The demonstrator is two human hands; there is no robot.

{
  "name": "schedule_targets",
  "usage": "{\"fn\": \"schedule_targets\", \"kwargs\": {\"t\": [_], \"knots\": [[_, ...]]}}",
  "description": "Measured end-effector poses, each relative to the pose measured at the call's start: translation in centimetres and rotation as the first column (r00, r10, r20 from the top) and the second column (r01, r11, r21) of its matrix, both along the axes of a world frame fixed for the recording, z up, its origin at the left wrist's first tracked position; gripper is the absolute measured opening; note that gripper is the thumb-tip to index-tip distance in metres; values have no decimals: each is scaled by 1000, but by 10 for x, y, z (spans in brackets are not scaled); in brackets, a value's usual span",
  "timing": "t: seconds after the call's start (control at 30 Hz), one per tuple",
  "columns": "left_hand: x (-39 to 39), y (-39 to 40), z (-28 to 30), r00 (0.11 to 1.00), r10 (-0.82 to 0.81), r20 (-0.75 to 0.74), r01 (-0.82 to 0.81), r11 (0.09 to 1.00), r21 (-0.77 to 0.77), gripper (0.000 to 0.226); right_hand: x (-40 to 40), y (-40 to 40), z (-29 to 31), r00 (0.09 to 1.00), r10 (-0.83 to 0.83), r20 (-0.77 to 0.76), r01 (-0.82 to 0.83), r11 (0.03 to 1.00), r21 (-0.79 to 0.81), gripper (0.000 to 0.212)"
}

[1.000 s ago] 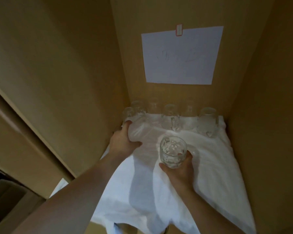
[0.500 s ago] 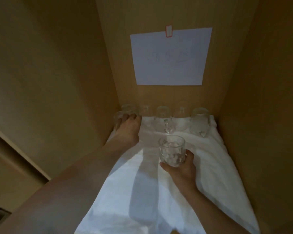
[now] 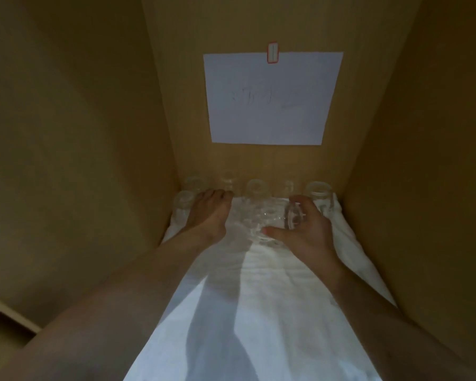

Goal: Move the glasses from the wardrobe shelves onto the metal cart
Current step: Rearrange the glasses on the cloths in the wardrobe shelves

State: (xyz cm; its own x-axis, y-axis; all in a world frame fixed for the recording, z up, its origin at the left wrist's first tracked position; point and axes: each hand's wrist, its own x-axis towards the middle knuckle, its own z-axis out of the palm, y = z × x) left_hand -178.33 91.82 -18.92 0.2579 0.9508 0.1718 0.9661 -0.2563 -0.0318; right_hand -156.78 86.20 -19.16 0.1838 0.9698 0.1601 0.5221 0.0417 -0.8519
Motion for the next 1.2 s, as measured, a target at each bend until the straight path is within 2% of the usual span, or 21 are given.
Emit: {"fn": "schedule_targets", "kwargs": {"t": [0.07,0.17,0.37,0.77,1.07,1.2], "knots": [[-2,5,-2,1000,-8,16,8,1000,-2,81,-9,8,11,981,34,191,-32,999,-12,92],[-6,10,-3,998,-31,48,31,999,-14,75,-26,22,15,905,94,415,-56,993,-103,96],[-8,19,-3,996,-50,78,54,997,-50,72,-56,46,5,811,118,573,-18,984,-177,80],[-12,28,-7,988,-60,141,69,996,-62,69,-76,74,-10,734,173,656,-53,979,-199,75],[-12,30,-7,989,-65,132,72,996,-47,71,-71,80,-20,669,215,711,-94,974,-206,93],[-7,25,-3,996,-48,69,53,995,-80,77,-65,77,-20,690,284,665,-141,955,-262,106]]}}
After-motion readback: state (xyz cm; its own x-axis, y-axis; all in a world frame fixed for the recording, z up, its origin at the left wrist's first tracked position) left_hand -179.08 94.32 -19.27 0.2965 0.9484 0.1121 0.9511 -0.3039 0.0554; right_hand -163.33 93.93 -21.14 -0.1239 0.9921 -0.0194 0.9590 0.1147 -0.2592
